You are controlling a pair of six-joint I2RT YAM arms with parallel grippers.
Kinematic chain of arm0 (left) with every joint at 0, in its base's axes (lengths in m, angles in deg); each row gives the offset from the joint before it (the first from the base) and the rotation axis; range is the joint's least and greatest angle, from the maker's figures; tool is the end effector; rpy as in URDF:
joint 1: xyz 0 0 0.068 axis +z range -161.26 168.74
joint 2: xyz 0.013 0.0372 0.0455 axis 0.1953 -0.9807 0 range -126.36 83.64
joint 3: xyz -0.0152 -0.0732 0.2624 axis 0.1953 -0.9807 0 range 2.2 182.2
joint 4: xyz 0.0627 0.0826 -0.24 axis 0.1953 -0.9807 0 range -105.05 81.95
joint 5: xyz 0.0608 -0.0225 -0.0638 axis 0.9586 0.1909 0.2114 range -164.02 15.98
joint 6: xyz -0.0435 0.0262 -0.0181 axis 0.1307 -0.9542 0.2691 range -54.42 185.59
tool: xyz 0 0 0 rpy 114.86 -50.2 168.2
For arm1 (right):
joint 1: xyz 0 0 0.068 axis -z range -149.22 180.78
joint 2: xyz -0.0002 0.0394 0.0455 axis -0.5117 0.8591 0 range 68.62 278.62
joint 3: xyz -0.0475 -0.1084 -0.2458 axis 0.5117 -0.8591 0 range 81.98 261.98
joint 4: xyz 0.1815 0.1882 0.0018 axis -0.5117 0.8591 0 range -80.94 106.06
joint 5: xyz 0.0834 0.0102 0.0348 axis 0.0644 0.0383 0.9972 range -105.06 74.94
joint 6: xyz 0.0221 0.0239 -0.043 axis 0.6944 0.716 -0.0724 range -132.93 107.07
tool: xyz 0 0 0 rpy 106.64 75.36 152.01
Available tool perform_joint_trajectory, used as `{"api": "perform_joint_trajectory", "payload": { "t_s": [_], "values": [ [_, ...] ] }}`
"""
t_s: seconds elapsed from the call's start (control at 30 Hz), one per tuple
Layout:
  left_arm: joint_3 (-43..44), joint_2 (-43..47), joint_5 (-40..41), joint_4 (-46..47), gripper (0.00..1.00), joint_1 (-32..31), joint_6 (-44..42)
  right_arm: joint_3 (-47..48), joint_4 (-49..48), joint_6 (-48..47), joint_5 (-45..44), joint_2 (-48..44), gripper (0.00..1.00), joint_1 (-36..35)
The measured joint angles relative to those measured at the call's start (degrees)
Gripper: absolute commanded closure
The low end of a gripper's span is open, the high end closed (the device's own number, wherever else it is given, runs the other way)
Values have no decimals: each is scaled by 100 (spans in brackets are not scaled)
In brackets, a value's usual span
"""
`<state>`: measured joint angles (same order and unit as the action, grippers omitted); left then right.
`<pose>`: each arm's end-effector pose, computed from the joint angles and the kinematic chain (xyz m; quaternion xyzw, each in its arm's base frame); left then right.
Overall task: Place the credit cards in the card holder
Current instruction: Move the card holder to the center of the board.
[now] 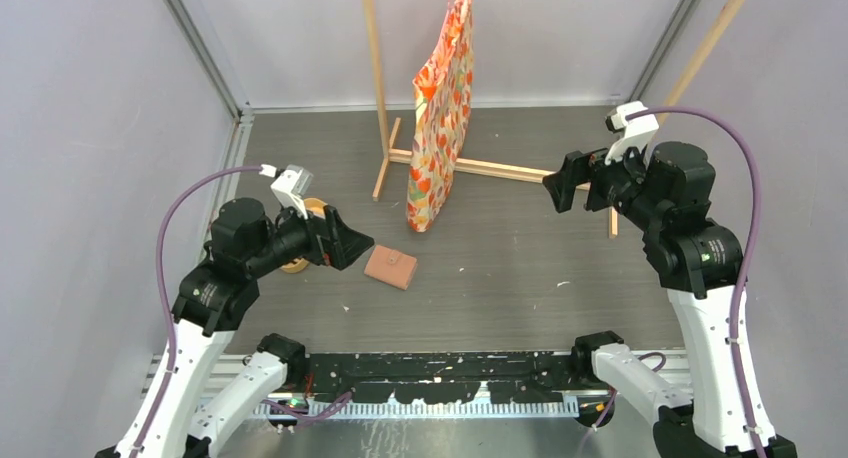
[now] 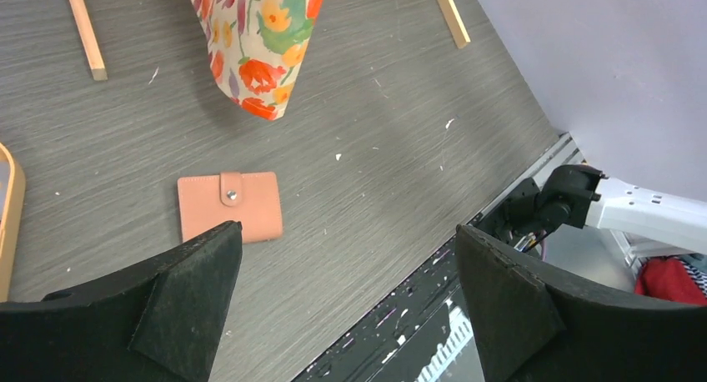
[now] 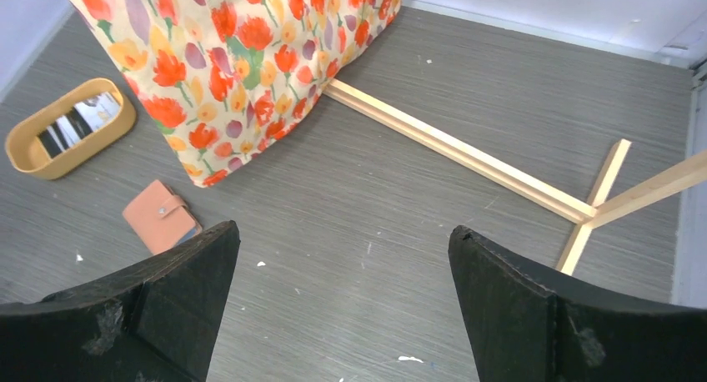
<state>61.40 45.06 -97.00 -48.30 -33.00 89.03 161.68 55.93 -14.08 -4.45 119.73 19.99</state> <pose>0.1085 -0.0582 0.3847 0.1029 0.8026 -0.3672 0.4588 0.1404 0.0334 0.4547 -0.1378 0.7970 0.1237 0.5749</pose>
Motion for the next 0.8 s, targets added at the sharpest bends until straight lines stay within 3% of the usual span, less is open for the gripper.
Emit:
{"api": "perform_joint_trajectory", "payload": {
  "t_s": [0.27,0.5,0.57,0.7,0.8],
  "values": [
    [-579,452,-151,715,0,-2,492,-356,-61,197,726,-15,0,407],
    [-820,133,-210,905,6,-138,918,-988,-227,-57,1694,24,0,603],
    [-841,-170,358,962,4,-850,957,-1353,-415,-251,2065,35,0,662],
    [-822,-1259,2509,960,4,-3585,964,-2258,-763,-601,2693,192,0,951],
    [-935,-2068,3541,1069,10,-4481,1141,-2745,-925,-693,2933,280,0,1156]
  ]
}}
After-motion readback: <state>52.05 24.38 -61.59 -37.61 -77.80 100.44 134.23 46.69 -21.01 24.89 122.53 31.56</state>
